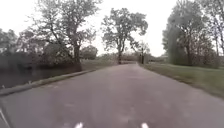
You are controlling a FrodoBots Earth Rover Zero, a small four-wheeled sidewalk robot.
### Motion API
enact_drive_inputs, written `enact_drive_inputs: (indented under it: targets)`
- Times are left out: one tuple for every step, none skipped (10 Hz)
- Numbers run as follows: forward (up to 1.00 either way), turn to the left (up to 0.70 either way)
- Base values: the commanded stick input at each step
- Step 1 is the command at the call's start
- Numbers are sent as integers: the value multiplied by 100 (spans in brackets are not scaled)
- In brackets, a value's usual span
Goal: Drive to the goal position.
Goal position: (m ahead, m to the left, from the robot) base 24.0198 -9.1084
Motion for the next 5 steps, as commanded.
enact_drive_inputs:
  targets:
    - [100, 0]
    - [100, -32]
    - [100, -36]
    - [100, -40]
    - [100, 0]
